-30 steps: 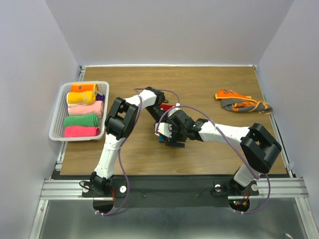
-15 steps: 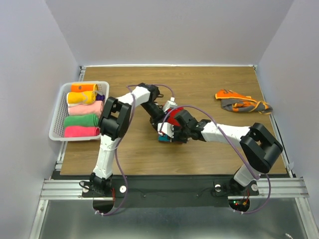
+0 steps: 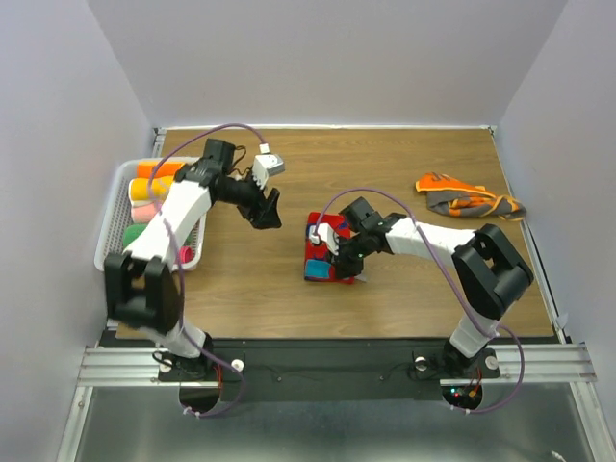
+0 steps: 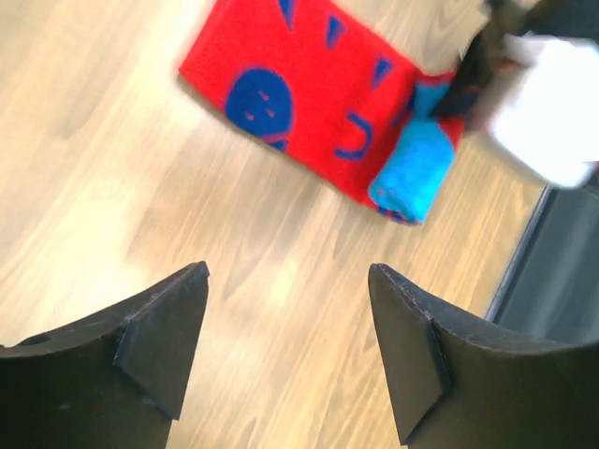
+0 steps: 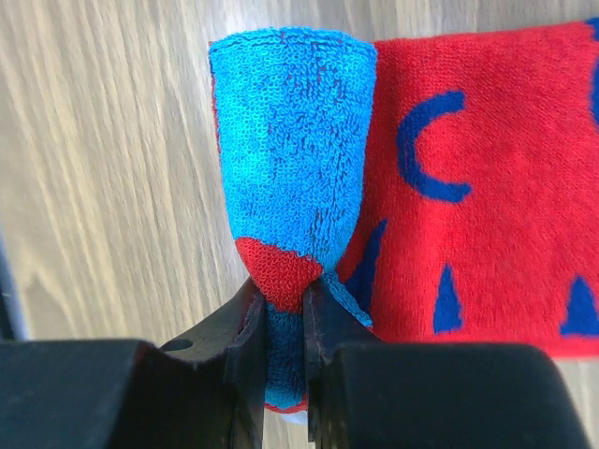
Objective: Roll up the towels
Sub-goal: Roll the towel
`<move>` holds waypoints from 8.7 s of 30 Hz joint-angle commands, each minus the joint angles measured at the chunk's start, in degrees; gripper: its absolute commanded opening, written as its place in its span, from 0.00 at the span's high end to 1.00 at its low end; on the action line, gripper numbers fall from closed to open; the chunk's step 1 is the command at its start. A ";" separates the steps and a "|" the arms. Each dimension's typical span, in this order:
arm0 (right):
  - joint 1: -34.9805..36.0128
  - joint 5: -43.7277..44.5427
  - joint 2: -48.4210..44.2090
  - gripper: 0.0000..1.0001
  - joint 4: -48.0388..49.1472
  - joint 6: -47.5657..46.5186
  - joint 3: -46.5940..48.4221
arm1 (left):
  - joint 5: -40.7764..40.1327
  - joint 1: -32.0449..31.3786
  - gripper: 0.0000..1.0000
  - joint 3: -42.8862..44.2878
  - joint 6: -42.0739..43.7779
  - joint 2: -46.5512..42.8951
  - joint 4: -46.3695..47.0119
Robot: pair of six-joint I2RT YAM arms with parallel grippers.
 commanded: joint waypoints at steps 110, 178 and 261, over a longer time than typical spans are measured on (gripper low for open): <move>16.92 27.12 -4.93 0.14 5.44 2.28 -2.10 | 8.52 -17.59 0.54 13.77 22.87 44.37 -21.79; -6.02 -27.30 31.38 0.87 -37.01 -7.83 26.99 | -37.62 -43.52 0.31 -48.64 25.16 -18.22 50.11; 15.69 18.16 -4.57 0.99 9.23 3.33 -7.55 | 5.00 -14.79 0.32 6.48 27.36 34.36 -16.34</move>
